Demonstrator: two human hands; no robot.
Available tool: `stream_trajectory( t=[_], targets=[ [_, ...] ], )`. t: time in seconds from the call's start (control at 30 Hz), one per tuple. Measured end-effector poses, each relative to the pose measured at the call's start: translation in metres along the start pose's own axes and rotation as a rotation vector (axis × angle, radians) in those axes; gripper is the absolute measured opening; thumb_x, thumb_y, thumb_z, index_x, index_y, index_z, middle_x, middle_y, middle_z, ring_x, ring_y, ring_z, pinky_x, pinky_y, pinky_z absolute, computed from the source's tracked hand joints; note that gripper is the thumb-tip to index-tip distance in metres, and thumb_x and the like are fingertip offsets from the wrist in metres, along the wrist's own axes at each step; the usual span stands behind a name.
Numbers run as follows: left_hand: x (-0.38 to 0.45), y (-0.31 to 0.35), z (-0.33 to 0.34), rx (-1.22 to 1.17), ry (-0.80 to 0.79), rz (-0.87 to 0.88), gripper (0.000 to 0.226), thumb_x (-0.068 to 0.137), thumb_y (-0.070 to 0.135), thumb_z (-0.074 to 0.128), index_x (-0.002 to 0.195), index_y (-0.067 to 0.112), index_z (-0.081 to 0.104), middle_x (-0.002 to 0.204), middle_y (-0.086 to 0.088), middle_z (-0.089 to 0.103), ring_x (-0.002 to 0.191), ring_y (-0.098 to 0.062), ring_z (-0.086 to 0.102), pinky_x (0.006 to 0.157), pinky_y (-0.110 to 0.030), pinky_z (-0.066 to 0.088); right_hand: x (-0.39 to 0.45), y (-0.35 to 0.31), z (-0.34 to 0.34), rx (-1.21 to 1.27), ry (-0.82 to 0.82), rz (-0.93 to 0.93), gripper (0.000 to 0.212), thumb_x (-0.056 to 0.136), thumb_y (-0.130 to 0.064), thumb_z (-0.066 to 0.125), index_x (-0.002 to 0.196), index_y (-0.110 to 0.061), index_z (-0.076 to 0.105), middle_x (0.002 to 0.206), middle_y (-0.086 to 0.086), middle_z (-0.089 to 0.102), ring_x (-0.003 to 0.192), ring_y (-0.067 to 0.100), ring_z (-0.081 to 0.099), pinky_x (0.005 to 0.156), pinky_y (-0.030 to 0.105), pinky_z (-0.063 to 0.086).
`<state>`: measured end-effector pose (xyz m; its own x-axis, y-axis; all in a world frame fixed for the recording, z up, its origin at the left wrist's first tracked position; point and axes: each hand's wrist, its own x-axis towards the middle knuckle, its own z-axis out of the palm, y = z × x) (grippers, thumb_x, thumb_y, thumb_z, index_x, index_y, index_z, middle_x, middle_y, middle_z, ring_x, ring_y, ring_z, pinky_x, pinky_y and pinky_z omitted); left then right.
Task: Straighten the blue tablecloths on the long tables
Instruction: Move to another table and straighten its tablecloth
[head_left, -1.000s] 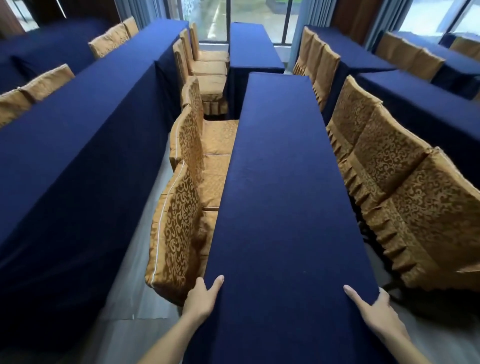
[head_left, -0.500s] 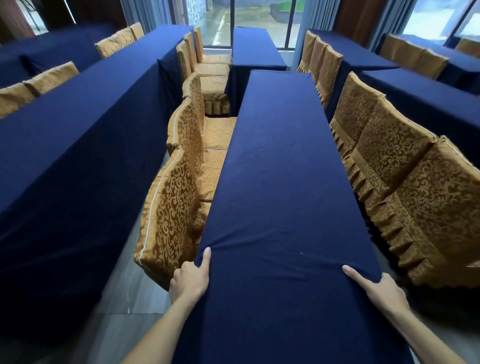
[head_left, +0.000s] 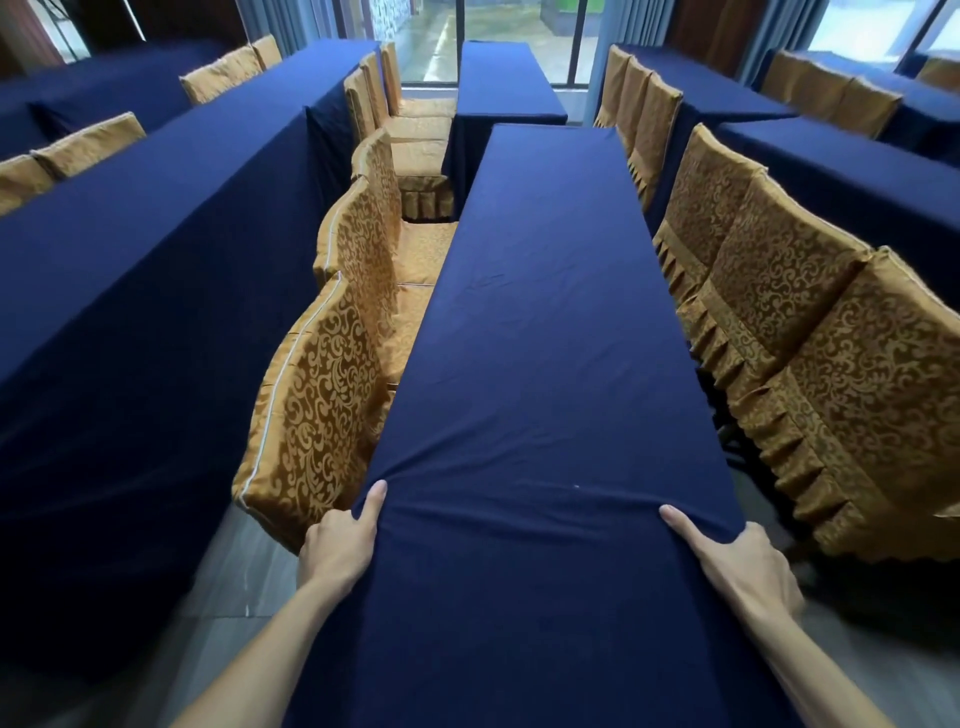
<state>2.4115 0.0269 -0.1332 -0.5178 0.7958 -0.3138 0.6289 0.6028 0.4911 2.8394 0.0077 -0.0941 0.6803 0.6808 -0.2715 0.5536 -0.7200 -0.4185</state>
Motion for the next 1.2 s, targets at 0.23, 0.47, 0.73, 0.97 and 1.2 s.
stream_trajectory(
  t=[0.23,0.47,0.73,0.97,1.2],
  targets=[
    [-0.009,-0.01,0.001,0.011,0.029,-0.023,0.099,0.071,0.093,0.019,0.072,0.006,0.067,0.085,-0.011,0.064,0.083,-0.03,0.051,0.078,-0.044,0.044,0.007,0.005,0.001,-0.009,-0.012,-0.038,0.124,0.036,-0.109,0.038,0.113,-0.013,0.055,0.106,0.014,0.068,0.099,0.037,0.065,0.071,0.04,0.045],
    [-0.027,-0.002,-0.007,0.072,0.107,-0.026,0.091,0.075,0.088,0.014,0.07,0.012,0.064,0.076,-0.005,0.059,0.072,-0.028,0.049,0.071,-0.042,0.044,0.003,0.002,-0.004,-0.036,-0.043,-0.072,0.109,0.045,-0.103,0.043,0.106,-0.013,0.047,0.104,0.015,0.066,0.099,0.038,0.063,0.066,0.039,0.038],
    [-0.057,-0.006,-0.014,0.276,0.112,-0.158,0.092,0.084,0.082,0.009,0.108,0.016,0.068,0.114,-0.015,0.067,0.107,-0.037,0.061,0.083,-0.042,0.042,-0.007,0.009,-0.012,-0.037,-0.119,-0.16,0.111,0.062,-0.099,0.035,0.131,-0.013,0.041,0.124,0.015,0.062,0.111,0.039,0.059,0.079,0.045,0.041],
    [-0.094,-0.036,-0.012,0.247,0.158,-0.242,0.104,0.082,0.084,0.007,0.114,0.007,0.069,0.114,-0.019,0.067,0.107,-0.04,0.061,0.087,-0.046,0.044,-0.083,0.079,0.002,-0.177,0.039,-0.107,0.089,0.083,-0.081,0.016,0.142,-0.017,0.035,0.133,0.013,0.057,0.111,0.039,0.059,0.084,0.047,0.042],
    [-0.094,-0.047,-0.017,0.129,0.11,-0.136,0.1,0.086,0.081,0.013,0.113,0.001,0.068,0.114,-0.024,0.066,0.106,-0.043,0.06,0.077,-0.043,0.036,-0.093,0.078,0.002,-0.185,0.131,-0.125,0.074,0.092,-0.072,0.02,0.124,-0.009,0.041,0.11,0.024,0.064,0.098,0.043,0.062,0.071,0.043,0.039]
  ],
)
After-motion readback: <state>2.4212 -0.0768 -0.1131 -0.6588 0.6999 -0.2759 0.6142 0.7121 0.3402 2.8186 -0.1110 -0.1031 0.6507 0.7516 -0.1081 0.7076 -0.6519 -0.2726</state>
